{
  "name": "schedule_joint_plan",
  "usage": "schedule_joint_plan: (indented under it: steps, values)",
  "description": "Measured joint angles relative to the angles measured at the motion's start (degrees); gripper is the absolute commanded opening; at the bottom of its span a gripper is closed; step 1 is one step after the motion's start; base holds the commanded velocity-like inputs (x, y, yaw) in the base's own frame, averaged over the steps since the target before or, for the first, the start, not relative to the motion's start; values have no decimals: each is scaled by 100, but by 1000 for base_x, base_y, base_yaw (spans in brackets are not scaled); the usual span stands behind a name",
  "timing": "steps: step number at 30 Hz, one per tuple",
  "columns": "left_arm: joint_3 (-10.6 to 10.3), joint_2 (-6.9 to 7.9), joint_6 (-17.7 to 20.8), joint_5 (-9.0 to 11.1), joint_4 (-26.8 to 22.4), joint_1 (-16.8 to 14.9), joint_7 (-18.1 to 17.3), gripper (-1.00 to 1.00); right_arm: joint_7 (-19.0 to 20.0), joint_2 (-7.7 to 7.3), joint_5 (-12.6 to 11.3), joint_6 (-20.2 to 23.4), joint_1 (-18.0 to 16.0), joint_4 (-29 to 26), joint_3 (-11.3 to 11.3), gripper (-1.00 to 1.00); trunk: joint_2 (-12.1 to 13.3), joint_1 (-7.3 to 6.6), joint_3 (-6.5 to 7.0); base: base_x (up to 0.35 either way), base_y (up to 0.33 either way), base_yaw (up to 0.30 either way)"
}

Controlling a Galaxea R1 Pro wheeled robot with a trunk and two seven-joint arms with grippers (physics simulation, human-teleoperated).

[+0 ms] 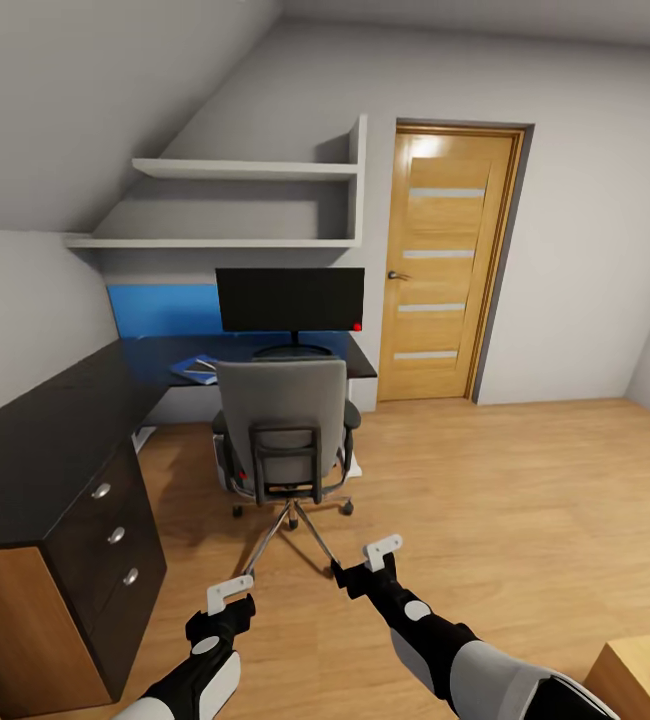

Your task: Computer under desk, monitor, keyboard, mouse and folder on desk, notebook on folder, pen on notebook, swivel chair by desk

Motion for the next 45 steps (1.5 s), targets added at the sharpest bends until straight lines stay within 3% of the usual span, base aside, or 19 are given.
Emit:
schedule_joint_plan:
  steps: [12, 19, 28, 29, 30, 34, 40, 45]
  values:
    - [0, 0, 0, -1, 0, 0, -7, 100, -1, -7, -35, 23, 0, -19, -67, 100, 481, -264, 215, 0, 0, 0]
    - [0, 0, 0, -1, 0, 0, -6, 100, 0, -9, -358, 43, 0, -28, -125, 100, 762, -417, 341, 0, 0, 0]
    - [-18, -36, -18, 1, 236, 1, -7, 100, -10, -27, -461, -6, 11, 204, -141, 100, 1123, -615, 502, 0, 0, 0]
    - [3, -38, -197, 11, 817, 7, -9, 100, -24, -48, -478, -424, 181, 668, -148, 100, 1164, -637, 520, 0, 0, 0]
    - [-5, -33, -319, 9, 1016, -2, -10, 100, -40, -78, -483, -625, 342, 756, -147, 100, 1204, -659, 537, 0, 0, 0]
    - [-3, -14, -622, 17, 1312, 14, -15, 100, -244, -223, -504, -1152, 819, 812, -180, 100, 1364, -747, 609, 0, 0, 0]
    - [-6, 137, -992, 13, 1402, 507, -25, 100, -728, -292, -541, -1888, 1274, 830, -182, 100, 1605, -879, 718, 0, 0, 0]
    - [-5, 371, -1778, 19, 1414, 1054, -38, 100, -1360, -347, -547, -2653, 1670, 832, -180, 100, 1805, -989, 808, 0, 0, 0]
